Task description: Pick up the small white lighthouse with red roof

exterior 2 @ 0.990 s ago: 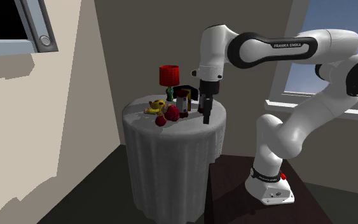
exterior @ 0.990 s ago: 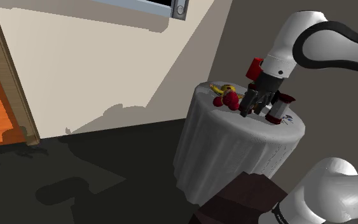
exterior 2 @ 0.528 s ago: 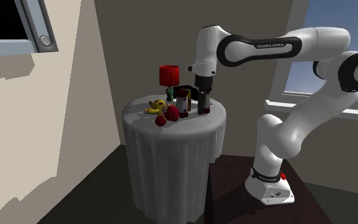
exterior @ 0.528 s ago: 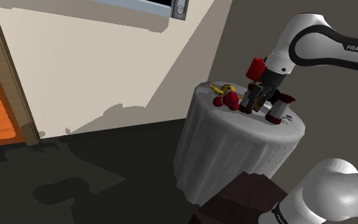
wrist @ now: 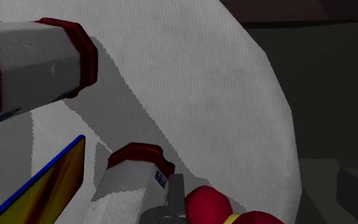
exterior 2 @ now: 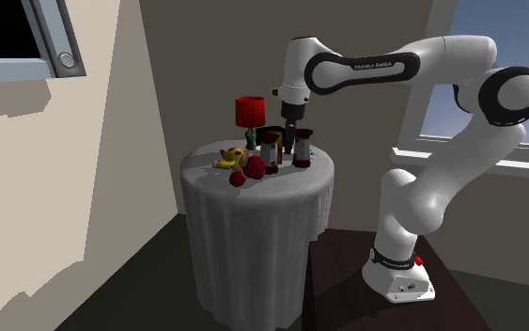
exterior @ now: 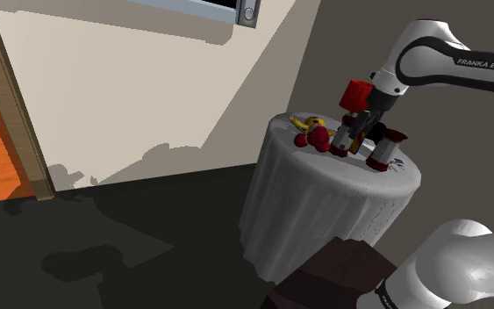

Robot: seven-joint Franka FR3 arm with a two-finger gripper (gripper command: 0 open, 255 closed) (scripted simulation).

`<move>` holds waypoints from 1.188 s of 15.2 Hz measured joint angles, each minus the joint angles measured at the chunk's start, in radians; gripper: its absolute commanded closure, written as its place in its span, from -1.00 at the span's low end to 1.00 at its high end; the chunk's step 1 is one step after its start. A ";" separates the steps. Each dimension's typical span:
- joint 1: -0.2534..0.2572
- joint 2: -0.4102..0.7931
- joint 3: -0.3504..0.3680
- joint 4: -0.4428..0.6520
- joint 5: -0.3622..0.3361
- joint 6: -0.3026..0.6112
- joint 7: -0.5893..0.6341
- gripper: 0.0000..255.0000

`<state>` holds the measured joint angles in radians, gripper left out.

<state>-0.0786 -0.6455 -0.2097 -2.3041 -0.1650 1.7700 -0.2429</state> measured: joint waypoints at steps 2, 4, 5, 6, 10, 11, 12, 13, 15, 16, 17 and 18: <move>-0.005 0.037 -0.035 0.034 -0.023 0.024 -0.052 -1.00; -0.009 0.080 -0.071 0.074 -0.041 0.049 -0.107 -1.00; -0.009 0.103 -0.087 0.100 -0.048 0.057 -0.132 -1.00; -0.009 0.121 -0.100 0.119 -0.053 0.066 -0.154 -1.00; -0.009 0.180 -0.145 0.163 -0.064 0.111 -0.220 -1.00; -0.010 0.180 -0.147 0.153 -0.065 0.123 -0.220 -1.00; -0.010 0.181 -0.149 0.141 -0.067 0.136 -0.221 -1.00; -0.011 0.182 -0.152 0.130 -0.068 0.149 -0.221 -1.00; -0.013 0.181 -0.156 0.104 -0.072 0.175 -0.220 -1.00; -0.013 0.181 -0.156 0.090 -0.073 0.188 -0.218 -1.00; -0.014 0.182 -0.157 0.085 -0.074 0.193 -0.217 1.00; -0.014 0.182 -0.158 0.083 -0.074 0.196 -0.217 1.00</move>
<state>-0.0925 -0.4640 -0.3672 -2.2211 -0.2392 1.9663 -0.4602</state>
